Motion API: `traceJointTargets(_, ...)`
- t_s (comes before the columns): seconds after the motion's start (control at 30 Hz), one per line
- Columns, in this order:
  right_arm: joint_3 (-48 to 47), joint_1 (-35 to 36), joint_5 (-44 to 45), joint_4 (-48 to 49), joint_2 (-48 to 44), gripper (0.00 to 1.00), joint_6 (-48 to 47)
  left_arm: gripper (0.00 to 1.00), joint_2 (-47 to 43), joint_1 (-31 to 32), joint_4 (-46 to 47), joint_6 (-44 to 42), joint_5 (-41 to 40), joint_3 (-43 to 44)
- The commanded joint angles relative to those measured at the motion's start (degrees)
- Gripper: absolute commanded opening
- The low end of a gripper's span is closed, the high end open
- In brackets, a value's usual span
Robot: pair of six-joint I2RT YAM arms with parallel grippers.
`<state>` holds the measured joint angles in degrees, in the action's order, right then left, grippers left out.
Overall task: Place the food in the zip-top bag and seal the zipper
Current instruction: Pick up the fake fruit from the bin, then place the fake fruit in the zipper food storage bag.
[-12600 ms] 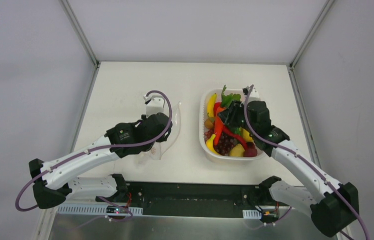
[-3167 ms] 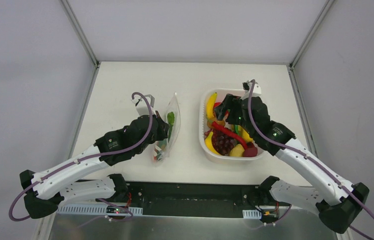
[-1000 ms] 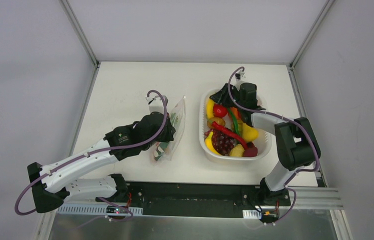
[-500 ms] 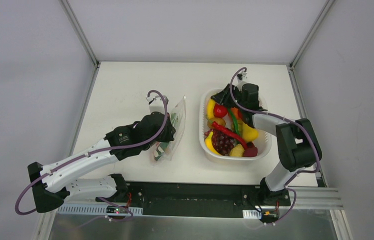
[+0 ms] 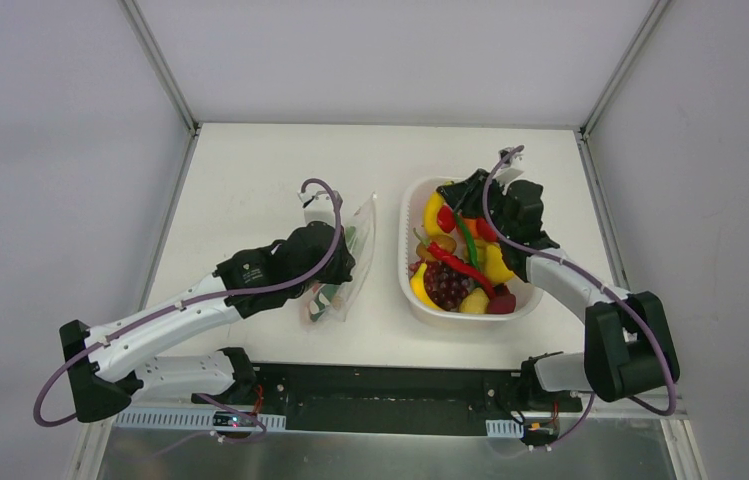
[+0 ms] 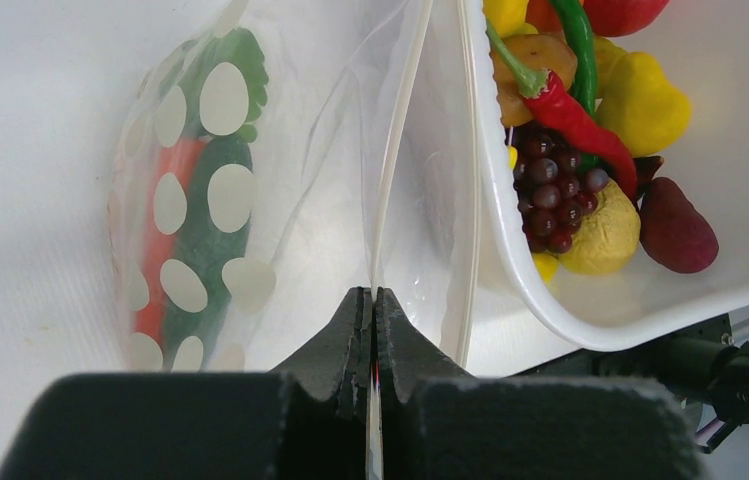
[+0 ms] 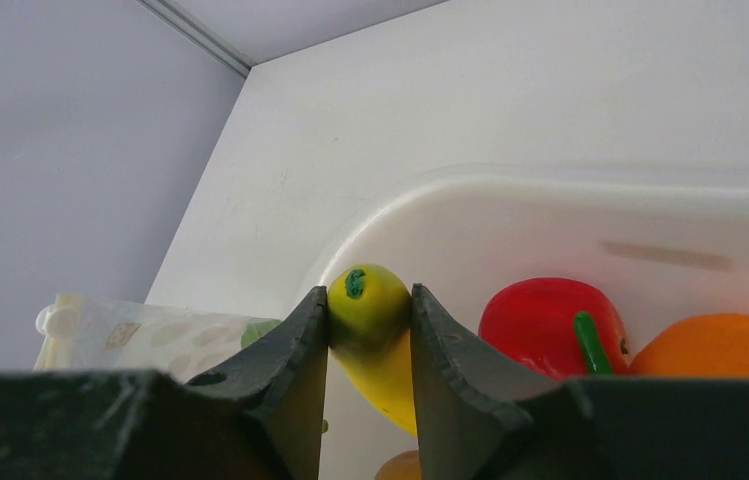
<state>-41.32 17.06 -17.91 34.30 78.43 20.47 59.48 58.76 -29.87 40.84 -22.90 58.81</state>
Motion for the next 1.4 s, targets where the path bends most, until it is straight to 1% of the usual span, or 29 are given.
traceJointTargets(0.0, 2.7, -0.3, 4.7, 5.2, -4.8, 0.14, 0.1, 0.0, 0.5, -0.6, -0.2, -1.2, 1.3, 2.3)
traceJointTargets(0.47, 4.3, -0.3, 15.5, 5.0, -15.1, 0.14, 1.3, 0.0, 0.4, -0.6, -0.2, -0.9, 1.4, 2.2)
traceJointTargets(0.6, 4.2, -0.3, 15.8, 2.8, -17.5, 0.14, 3.2, 0.0, 0.9, -0.6, 0.0, -0.9, 1.7, 2.3)
traceJointTargets(0.7, 4.1, -0.3, 14.5, 1.2, -19.2, 0.14, 5.9, 0.0, 1.0, -0.5, 0.0, -0.9, 1.7, 2.2)
traceJointTargets(0.8, 3.9, -0.4, 9.2, 0.8, -21.1, 0.14, 8.1, 0.0, 0.8, -0.6, 0.1, -0.8, 1.6, 2.1)
traceJointTargets(0.93, 2.8, -0.3, -3.3, 1.7, -22.6, 0.14, 10.3, 0.0, 0.9, -0.6, 0.2, -0.7, 1.5, 2.2)
traceJointTargets(1.07, 2.6, -0.3, -13.2, 7.4, -23.2, 0.13, 14.8, 0.0, 1.0, -0.5, 0.2, -0.7, 1.7, 2.6)
traceJointTargets(1.2, 1.9, 0.9, -18.9, 14.5, -22.9, 0.12, 18.7, 0.0, 0.9, -0.6, 0.0, -0.8, 2.4, 2.9)
traceJointTargets(1.37, -1.4, 4.9, -24.0, 17.4, -21.8, 0.11, 18.7, 0.0, 1.2, -0.6, -0.1, -1.1, 3.2, 3.3)
